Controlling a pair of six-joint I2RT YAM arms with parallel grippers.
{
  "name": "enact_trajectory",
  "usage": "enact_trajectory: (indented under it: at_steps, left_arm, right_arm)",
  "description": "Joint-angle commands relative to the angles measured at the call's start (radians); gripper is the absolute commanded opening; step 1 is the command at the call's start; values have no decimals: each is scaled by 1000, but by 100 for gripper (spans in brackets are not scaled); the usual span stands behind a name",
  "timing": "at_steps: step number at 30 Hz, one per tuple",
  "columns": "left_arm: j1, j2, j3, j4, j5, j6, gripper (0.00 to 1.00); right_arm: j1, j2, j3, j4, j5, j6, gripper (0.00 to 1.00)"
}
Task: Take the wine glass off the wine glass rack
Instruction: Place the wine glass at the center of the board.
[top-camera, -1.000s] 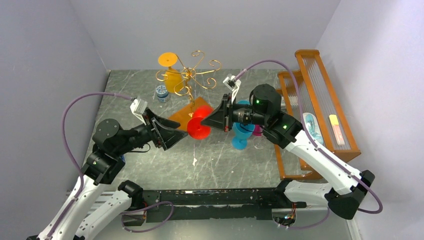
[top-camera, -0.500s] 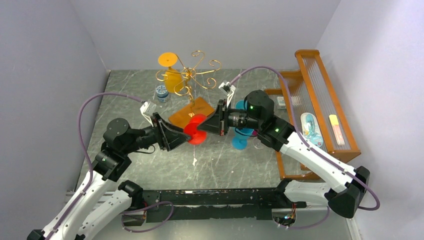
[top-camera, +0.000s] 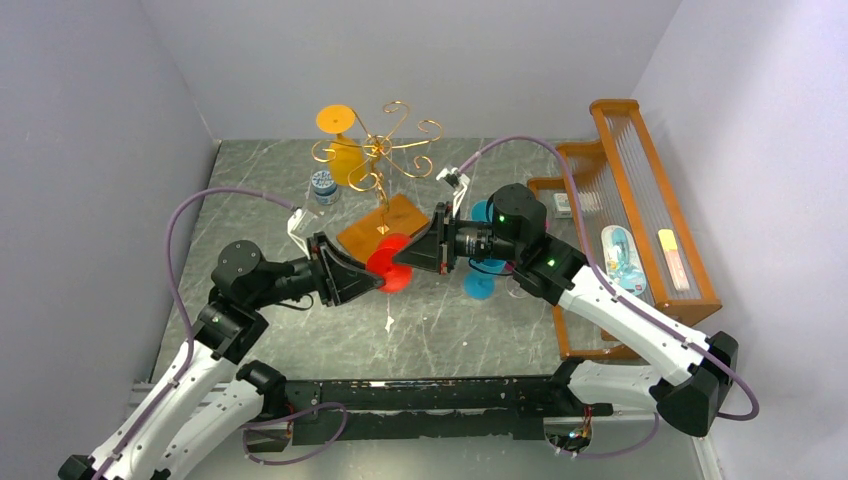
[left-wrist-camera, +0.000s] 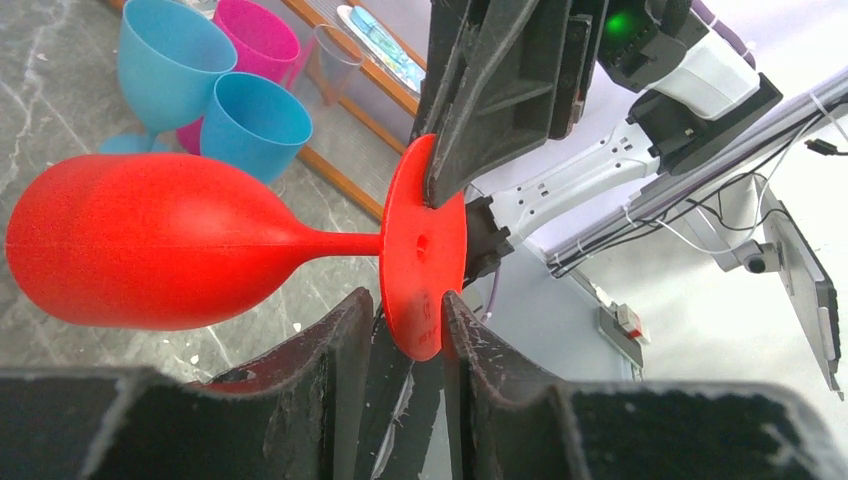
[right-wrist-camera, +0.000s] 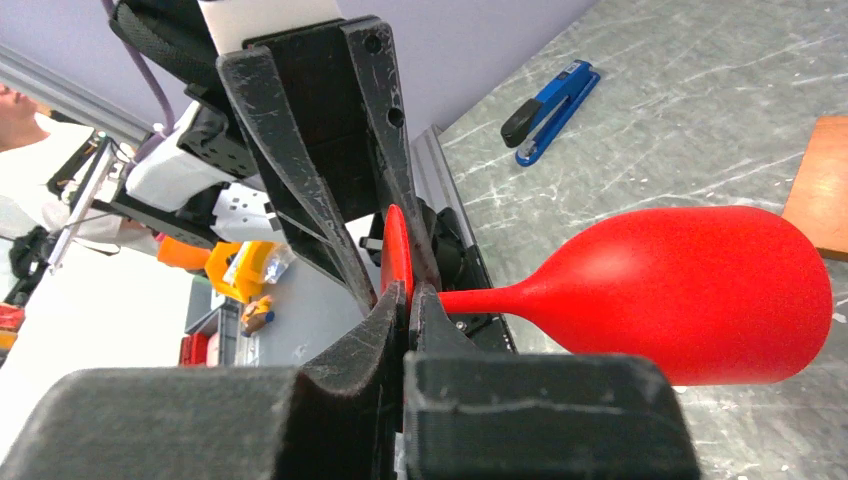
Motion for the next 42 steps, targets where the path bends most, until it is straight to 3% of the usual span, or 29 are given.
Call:
enact_trajectory:
  at_steps: [1,3,19,26,36,38,42]
  left_arm:
    - [6,-7,-35,93,58,-35,34]
    - [6,-14,-46,112,64,-50,29]
    - [5,-48,-94,210,-7,-147,20]
    - [5,-56,-139,296,-27,-216,10]
    - [6,-37,-114,268,3,-189,21]
    - [5,-23,-94,215,22,-140,20]
    - [5,9,-50,118,63,-60,6]
  right_arm:
    - [6,-19,-10,50,-18,29,0]
    - [5,-13,-30,81,-9,47,0]
    - [6,-7,-71,178,-54,67,0]
    - [5,-23,-80,191,-109,52,0]
    - [6,-23,-106,223,-149,71,0]
    - [6,-23,-121,272,-167,86,0]
    - [6,-27,-117,274,-160,82,0]
